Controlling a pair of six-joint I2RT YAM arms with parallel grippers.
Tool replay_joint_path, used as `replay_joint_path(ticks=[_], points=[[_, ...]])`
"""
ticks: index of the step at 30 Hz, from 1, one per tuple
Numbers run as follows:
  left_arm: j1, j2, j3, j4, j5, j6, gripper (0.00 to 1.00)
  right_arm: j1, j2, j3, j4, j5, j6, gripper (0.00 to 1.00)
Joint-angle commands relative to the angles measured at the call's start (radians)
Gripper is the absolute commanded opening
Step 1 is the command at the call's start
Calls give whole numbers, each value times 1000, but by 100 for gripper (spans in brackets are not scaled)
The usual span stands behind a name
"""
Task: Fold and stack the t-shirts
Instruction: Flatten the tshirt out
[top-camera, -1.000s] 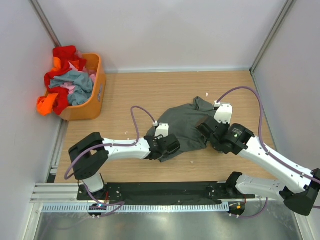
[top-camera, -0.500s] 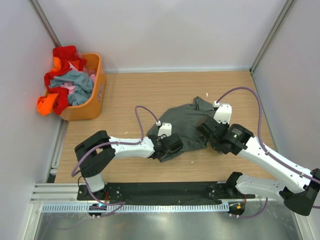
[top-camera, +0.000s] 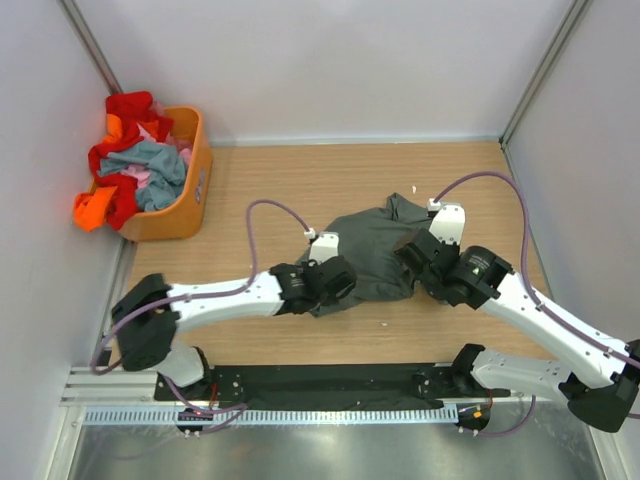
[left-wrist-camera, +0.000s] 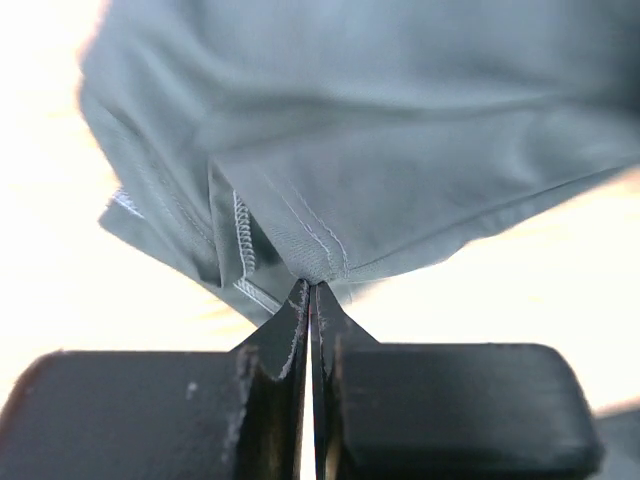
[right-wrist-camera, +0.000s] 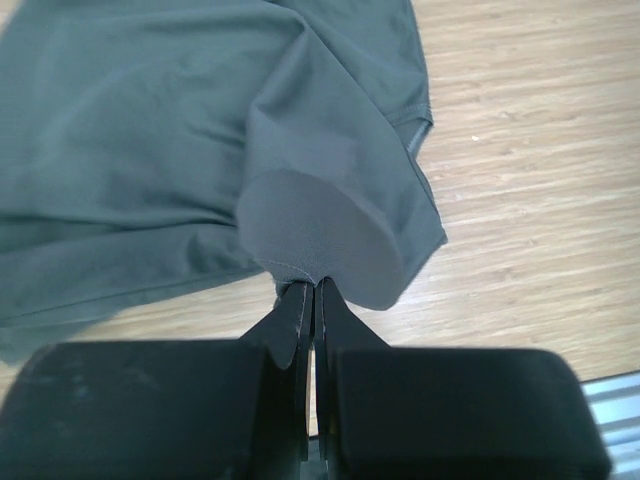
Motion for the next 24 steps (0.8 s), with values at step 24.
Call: replay_joint_path(ticks=[24], points=[[1, -648, 674, -397, -135, 534, 0, -5, -152, 984, -5, -330, -470, 1]])
